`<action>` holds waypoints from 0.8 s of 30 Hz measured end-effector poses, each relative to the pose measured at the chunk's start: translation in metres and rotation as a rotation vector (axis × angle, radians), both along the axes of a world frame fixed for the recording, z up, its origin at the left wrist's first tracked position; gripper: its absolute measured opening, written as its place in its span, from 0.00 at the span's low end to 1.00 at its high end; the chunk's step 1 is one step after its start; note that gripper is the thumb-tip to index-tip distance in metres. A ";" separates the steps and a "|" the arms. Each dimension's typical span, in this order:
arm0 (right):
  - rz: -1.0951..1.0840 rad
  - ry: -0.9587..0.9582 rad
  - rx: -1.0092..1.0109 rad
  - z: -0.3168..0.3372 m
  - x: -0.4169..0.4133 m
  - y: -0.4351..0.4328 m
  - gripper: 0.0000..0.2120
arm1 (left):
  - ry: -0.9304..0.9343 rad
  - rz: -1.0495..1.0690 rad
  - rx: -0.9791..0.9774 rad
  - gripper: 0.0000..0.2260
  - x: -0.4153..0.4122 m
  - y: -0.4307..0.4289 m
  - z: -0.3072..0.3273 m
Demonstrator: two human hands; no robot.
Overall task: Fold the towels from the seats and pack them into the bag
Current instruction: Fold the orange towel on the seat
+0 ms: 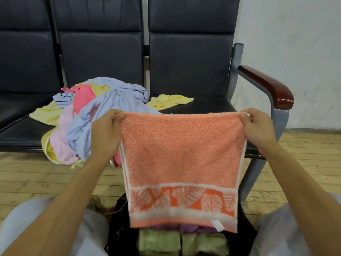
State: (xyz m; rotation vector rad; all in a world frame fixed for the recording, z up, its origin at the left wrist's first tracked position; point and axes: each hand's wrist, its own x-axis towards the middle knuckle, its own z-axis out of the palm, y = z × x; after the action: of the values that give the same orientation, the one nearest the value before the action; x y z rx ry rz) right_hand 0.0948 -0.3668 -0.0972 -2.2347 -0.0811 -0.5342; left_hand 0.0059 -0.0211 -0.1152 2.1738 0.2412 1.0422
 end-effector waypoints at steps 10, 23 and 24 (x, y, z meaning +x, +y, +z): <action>-0.039 -0.058 0.014 0.004 -0.006 -0.002 0.12 | -0.006 0.035 -0.046 0.06 0.002 0.007 0.000; -0.070 -0.070 -0.086 0.001 -0.008 -0.002 0.15 | 0.009 -0.038 0.003 0.07 -0.001 0.012 -0.003; -0.067 -0.063 -0.080 0.002 -0.009 -0.001 0.14 | 0.018 -0.036 0.021 0.07 -0.001 0.013 -0.003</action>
State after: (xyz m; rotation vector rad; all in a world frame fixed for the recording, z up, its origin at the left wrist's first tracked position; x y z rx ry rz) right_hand 0.0861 -0.3681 -0.0956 -2.3052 -0.0610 -0.6484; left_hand 0.0051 -0.0080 -0.1184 2.1987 0.1997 1.0102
